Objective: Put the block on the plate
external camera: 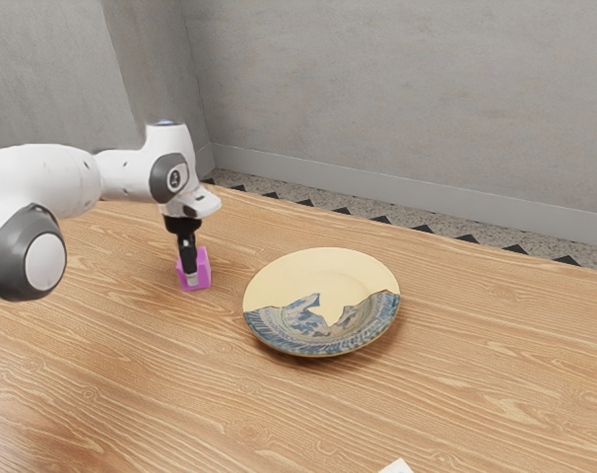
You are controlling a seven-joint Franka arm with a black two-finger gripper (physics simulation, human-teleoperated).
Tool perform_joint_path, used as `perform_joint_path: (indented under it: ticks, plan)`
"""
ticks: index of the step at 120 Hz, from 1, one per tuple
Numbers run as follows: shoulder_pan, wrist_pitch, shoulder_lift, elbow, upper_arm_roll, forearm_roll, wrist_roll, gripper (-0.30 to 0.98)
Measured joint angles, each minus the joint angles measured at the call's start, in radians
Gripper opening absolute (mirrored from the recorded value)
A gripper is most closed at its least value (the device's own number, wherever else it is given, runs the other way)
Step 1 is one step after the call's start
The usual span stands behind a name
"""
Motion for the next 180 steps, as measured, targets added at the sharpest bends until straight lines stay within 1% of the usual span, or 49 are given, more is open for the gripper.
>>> perform_joint_path:
  ticks: [5, 14, 24, 34, 57, 65, 82, 101, 109, 121, 141, 153, 163, 180]
  plan:
    - [0.0, 0.001, 0.0, 0.0, -0.004, 0.0, -0.003, 0.65]
    - [0.0, 0.002, -0.002, 0.001, -0.006, 0.001, -0.008, 0.54]
    - [0.0, 0.004, -0.003, 0.001, -0.007, 0.002, -0.014, 0.43]
    - [0.001, 0.007, -0.004, 0.001, -0.007, 0.003, -0.02, 0.39]
    - [0.003, 0.01, -0.026, -0.002, -0.007, 0.006, -0.032, 0.36]
    - [0.004, 0.008, -0.062, -0.008, -0.007, 0.009, -0.036, 0.36]
    - [0.004, -0.009, -0.193, -0.019, -0.007, 0.015, -0.046, 0.37]
    - [0.001, -0.033, -0.238, -0.02, -0.008, 0.018, -0.058, 0.38]
    - [-0.001, -0.041, -0.237, -0.02, -0.039, 0.021, -0.067, 0.38]
    - [-0.001, -0.05, -0.231, -0.018, -0.143, 0.067, -0.094, 0.38]
    - [-0.004, -0.063, -0.22, -0.019, -0.322, 0.176, -0.164, 0.38]
    - [-0.016, -0.064, -0.19, -0.02, -0.413, 0.241, -0.214, 0.38]
    - [-0.04, -0.064, -0.163, -0.009, -0.442, 0.279, -0.253, 0.38]
    - [-0.086, -0.063, -0.112, 0.046, -0.435, 0.306, -0.308, 0.38]
